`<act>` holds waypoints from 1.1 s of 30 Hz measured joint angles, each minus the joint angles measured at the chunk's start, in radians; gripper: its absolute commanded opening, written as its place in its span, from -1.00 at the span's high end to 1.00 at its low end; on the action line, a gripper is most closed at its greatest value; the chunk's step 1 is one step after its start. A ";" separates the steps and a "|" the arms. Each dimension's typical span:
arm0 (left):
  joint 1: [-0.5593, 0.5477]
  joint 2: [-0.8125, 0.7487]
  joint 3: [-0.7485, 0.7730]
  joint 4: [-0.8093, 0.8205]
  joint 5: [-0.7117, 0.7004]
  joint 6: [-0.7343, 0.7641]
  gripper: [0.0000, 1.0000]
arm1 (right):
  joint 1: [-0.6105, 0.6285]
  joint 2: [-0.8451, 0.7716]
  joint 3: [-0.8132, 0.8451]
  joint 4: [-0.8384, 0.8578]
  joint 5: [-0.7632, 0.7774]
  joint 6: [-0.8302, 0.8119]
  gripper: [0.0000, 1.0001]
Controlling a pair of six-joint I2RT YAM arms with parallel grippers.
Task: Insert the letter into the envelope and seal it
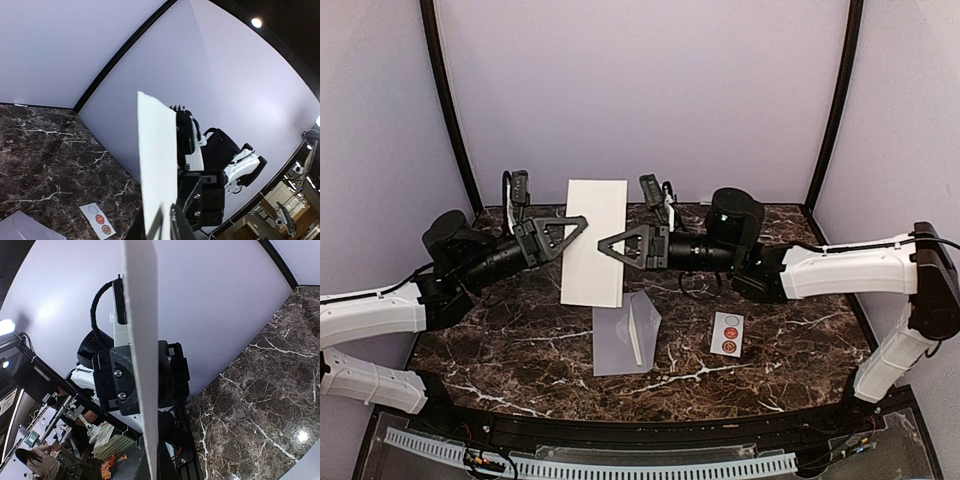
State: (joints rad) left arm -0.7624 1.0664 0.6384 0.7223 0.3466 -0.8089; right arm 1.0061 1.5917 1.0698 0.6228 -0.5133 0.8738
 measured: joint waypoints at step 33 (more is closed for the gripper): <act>0.110 0.347 -0.136 -0.466 0.006 -0.038 -0.29 | -0.125 0.062 -0.063 -0.704 0.324 -0.032 1.00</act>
State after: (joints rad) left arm -0.6525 1.4132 0.5022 0.2565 0.3523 -0.8471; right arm 0.8814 1.6535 1.0073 -0.0814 -0.1890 0.8421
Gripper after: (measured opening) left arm 0.654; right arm 0.004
